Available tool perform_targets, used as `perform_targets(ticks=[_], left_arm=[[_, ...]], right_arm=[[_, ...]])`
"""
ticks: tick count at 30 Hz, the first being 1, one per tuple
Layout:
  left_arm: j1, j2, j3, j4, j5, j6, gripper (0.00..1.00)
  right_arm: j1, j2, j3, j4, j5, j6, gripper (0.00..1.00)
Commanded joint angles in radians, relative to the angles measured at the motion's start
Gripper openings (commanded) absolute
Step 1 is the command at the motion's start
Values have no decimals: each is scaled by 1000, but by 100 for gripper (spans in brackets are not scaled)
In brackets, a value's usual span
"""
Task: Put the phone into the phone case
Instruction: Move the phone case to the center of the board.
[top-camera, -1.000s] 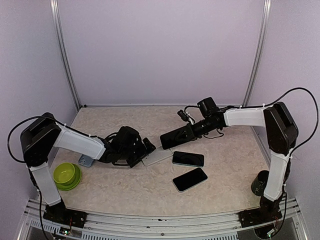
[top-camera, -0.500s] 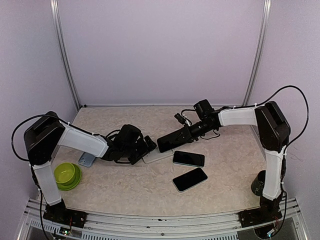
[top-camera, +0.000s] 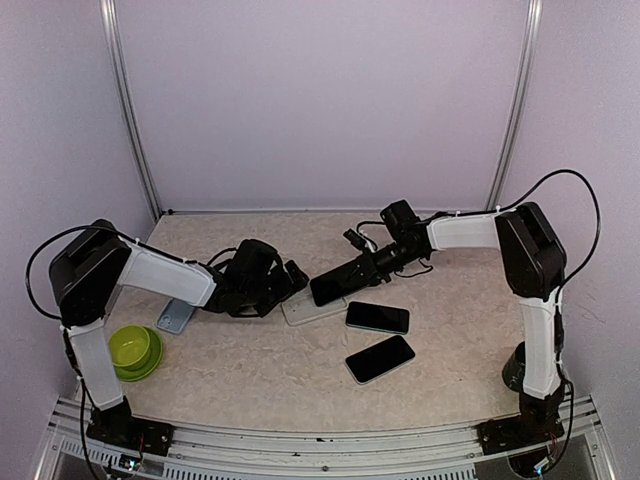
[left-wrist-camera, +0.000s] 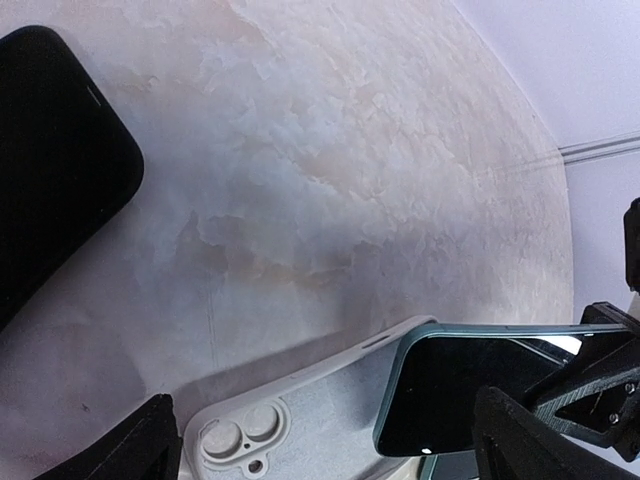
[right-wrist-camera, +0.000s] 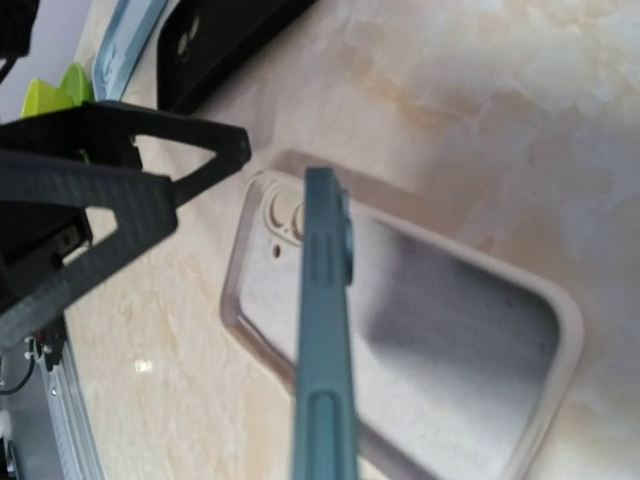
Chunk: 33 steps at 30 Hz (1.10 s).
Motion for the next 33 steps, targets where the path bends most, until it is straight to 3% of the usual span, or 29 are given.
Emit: perform_targets(ticks=[1, 33], left_arm=[[15, 32, 29, 39, 27, 40, 99], [-17, -28, -54, 91, -27, 60, 99]], right_arm=[[-9, 21, 51, -19, -38, 7, 0], [-10, 70, 60, 17, -118, 60, 0]])
